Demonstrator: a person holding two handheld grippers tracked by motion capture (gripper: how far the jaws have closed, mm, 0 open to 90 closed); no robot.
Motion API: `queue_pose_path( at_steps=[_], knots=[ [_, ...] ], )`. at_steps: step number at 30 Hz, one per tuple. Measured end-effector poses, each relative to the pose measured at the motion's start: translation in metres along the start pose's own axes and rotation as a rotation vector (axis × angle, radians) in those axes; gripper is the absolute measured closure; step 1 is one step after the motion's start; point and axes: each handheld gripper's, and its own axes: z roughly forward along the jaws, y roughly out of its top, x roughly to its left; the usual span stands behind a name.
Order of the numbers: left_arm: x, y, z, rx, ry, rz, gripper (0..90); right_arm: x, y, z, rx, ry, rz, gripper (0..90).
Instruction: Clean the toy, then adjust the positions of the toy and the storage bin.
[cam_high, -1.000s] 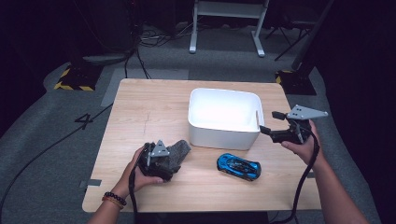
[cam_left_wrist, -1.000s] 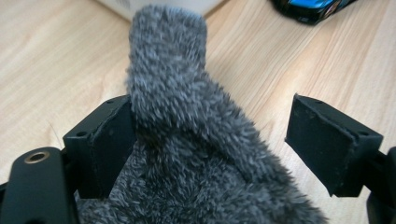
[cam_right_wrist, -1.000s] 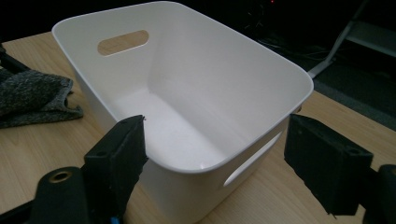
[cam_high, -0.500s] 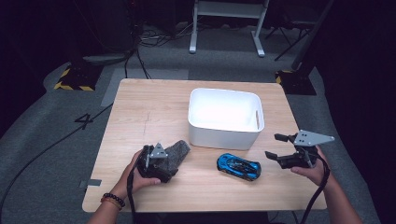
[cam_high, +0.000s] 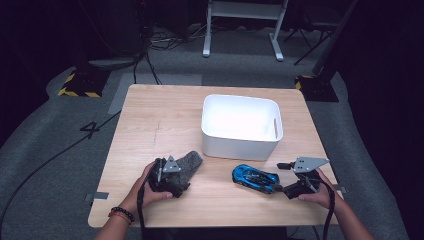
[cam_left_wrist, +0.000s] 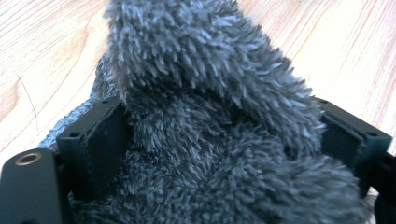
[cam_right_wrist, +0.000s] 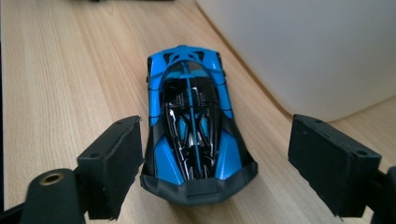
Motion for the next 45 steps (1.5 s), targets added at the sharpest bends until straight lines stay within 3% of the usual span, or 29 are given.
queue_pose_path(
  at_steps=[5,15,19,25,28,45],
  knots=[
    [0.0,-0.001,0.001,-0.015,-0.001,0.001,12.6,0.002,-0.003,0.012,0.024,0.009,0.016,16.2],
    [-0.001,-0.002,0.0,-0.017,0.005,0.0,12.8,0.005,-0.015,0.038,0.115,0.036,-0.004,16.4],
    [-0.001,-0.002,0.0,-0.018,0.004,-0.001,12.8,0.002,-0.017,0.04,0.101,0.033,0.012,17.1],
    [-0.001,-0.002,0.0,-0.017,0.004,-0.002,12.8,0.001,-0.021,0.04,0.071,0.037,-0.006,18.8],
    [-0.001,-0.002,0.0,-0.017,0.004,-0.002,12.8,0.002,-0.021,0.039,0.068,0.049,-0.012,22.5],
    [0.0,-0.001,0.0,-0.014,-0.002,0.004,12.6,0.002,-0.02,0.038,0.081,0.057,-0.023,24.0]
  ],
)
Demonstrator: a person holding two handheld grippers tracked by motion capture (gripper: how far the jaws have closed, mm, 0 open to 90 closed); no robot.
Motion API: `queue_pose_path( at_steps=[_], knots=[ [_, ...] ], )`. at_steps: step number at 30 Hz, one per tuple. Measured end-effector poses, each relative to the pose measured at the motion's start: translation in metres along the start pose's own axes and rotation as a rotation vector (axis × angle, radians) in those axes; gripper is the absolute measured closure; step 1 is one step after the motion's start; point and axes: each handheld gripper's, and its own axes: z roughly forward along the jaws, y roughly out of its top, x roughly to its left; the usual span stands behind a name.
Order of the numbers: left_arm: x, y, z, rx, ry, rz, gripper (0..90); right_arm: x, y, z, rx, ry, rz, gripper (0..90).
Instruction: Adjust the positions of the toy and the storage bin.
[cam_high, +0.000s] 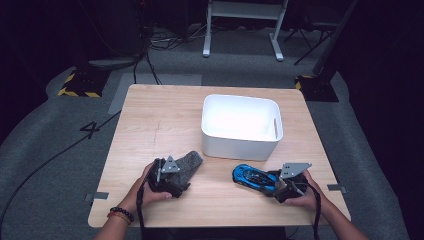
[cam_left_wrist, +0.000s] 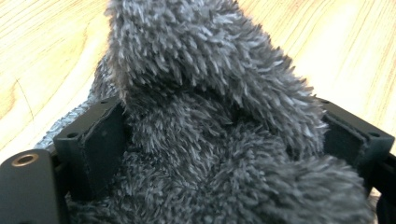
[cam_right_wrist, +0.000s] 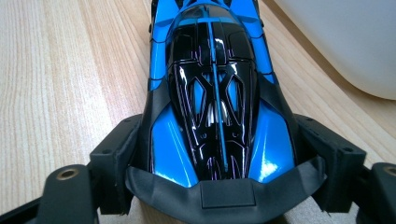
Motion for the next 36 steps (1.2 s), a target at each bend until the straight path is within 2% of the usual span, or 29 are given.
queue_pose_path(
  at_steps=[17,29,36],
  knots=[
    [0.0,0.0,0.0,-0.001,0.003,-0.003,12.7,0.001,0.003,-0.004,0.002,-0.003,-0.019,24.5],
    [0.0,0.0,0.0,0.0,0.0,0.0,12.6,0.008,0.009,-0.009,0.014,-0.035,-0.094,24.5],
    [0.0,0.0,0.0,-0.001,-0.001,0.0,12.6,0.011,0.012,-0.009,0.024,-0.038,-0.115,24.5]
  ],
)
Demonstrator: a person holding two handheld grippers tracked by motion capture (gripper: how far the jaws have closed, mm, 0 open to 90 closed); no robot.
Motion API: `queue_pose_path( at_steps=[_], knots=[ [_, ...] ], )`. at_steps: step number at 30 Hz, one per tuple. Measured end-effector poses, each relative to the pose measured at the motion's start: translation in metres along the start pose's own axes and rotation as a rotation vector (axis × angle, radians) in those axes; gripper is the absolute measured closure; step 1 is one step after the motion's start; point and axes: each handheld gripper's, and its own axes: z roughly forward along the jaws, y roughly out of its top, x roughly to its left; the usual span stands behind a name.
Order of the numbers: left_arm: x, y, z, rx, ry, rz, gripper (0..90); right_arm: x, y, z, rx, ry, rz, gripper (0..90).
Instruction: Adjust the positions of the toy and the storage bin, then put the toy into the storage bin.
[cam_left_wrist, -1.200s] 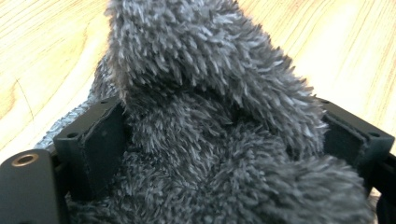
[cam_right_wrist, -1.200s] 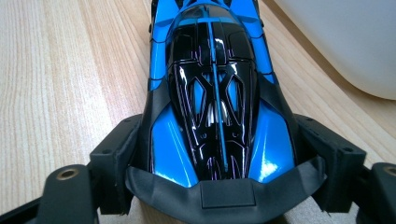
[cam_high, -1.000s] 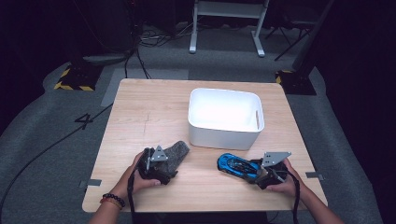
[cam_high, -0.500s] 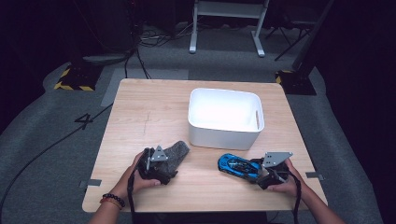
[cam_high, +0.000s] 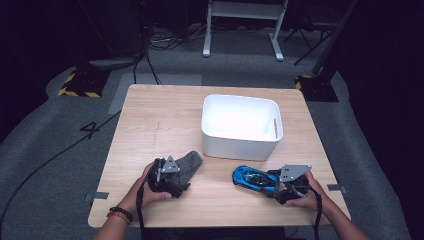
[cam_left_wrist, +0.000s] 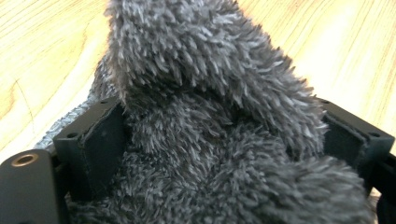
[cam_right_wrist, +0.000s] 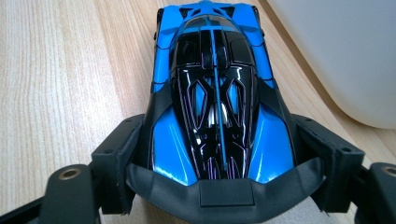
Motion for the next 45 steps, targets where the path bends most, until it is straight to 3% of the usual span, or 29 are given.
queue_pose_path(
  at_steps=[15,23,45],
  knots=[
    [0.0,0.0,0.0,0.0,-0.003,0.003,12.6,-0.002,0.014,-0.005,-0.02,0.007,-0.042,24.6],
    [0.001,0.001,0.0,0.001,-0.008,0.006,12.3,0.0,0.026,-0.009,-0.033,0.013,-0.049,24.6],
    [0.0,0.0,0.0,0.001,-0.005,0.005,12.3,-0.005,0.039,-0.013,-0.051,0.014,-0.071,24.6]
  ],
)
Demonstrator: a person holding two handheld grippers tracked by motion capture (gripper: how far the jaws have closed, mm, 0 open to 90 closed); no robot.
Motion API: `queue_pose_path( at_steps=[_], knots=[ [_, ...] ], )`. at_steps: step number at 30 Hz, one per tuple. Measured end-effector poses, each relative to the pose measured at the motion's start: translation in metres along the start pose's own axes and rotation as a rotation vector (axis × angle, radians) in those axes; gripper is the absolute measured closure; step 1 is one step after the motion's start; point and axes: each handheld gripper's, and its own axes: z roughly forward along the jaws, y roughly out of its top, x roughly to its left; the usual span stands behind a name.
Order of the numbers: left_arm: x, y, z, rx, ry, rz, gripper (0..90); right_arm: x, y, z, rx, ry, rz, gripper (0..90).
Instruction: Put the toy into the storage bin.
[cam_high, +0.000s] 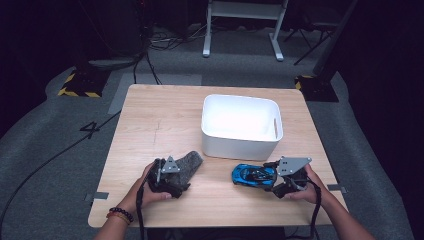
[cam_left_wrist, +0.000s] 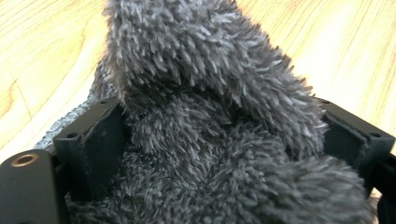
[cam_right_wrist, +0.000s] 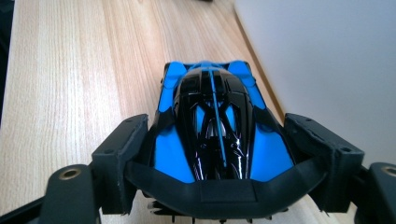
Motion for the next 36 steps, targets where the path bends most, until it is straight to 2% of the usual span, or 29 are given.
queue_pose_path(
  at_steps=[17,21,36],
  knots=[
    [0.0,0.001,0.0,0.002,0.0,0.0,12.0,0.003,0.016,-0.013,-0.044,-0.011,0.006,24.6],
    [0.0,0.001,0.001,0.002,-0.001,0.002,11.7,0.005,0.018,-0.013,-0.024,-0.009,0.01,24.6],
    [0.0,0.001,0.001,0.002,-0.001,0.002,11.7,-0.003,0.029,-0.012,-0.026,0.004,0.083,24.7]
  ],
)
